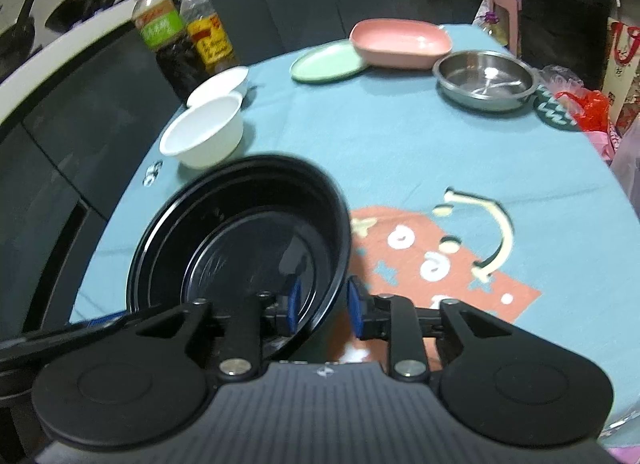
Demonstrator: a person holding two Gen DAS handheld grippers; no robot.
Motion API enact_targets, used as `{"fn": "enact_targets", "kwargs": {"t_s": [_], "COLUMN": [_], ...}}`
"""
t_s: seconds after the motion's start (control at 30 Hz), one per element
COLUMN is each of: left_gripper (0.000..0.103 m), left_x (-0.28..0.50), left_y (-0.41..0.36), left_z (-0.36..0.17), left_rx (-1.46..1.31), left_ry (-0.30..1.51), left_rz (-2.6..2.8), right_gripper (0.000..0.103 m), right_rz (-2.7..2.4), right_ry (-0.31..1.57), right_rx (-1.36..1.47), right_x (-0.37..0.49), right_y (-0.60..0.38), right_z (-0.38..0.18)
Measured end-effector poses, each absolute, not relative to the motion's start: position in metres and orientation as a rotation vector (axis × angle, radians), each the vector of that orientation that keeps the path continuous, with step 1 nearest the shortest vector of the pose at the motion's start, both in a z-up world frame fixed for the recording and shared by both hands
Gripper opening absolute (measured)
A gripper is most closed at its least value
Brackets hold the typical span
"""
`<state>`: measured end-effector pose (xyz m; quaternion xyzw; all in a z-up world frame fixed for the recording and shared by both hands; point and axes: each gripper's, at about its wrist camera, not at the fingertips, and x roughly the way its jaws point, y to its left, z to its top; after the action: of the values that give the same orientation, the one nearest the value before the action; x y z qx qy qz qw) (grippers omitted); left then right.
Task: Organize plates and bowls
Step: 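Carry the black bowl toward the table edge, set it down, open both grippers, then grasp the rim of the large white bowl with the left gripper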
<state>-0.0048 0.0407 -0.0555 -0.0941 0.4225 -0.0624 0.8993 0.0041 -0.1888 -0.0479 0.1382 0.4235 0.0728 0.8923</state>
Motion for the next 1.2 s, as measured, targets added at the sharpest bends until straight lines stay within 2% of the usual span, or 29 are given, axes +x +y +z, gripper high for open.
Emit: {"fn": "enact_targets", "kwargs": {"t_s": [0.17, 0.3, 0.43, 0.6, 1.2], "left_gripper": [0.026, 0.034, 0.034, 0.034, 0.034], "left_x": [-0.011, -0.008, 0.006, 0.028, 0.111], "left_y": [0.052, 0.061, 0.070, 0.075, 0.085], "left_z": [-0.041, -0.029, -0.025, -0.027, -0.027], "left_rx": [-0.231, -0.244, -0.264, -0.283, -0.291], "left_ry": [0.821, 0.749, 0.718, 0.726, 0.741], "left_rz": [-0.129, -0.099, -0.022, 0.008, 0.081], "right_gripper": [0.031, 0.032, 0.032, 0.035, 0.037], "right_rz": [0.132, 0.128, 0.135, 0.153, 0.258], "right_ry": [0.850, 0.837, 0.813, 0.797, 0.834], "right_rx": [0.292, 0.286, 0.260, 0.223, 0.120], "right_x": [0.007, 0.013, 0.020, 0.035, 0.126], "right_y": [-0.195, -0.197, -0.195, -0.189, -0.147], "right_z": [-0.042, -0.037, -0.028, -0.022, -0.010]}}
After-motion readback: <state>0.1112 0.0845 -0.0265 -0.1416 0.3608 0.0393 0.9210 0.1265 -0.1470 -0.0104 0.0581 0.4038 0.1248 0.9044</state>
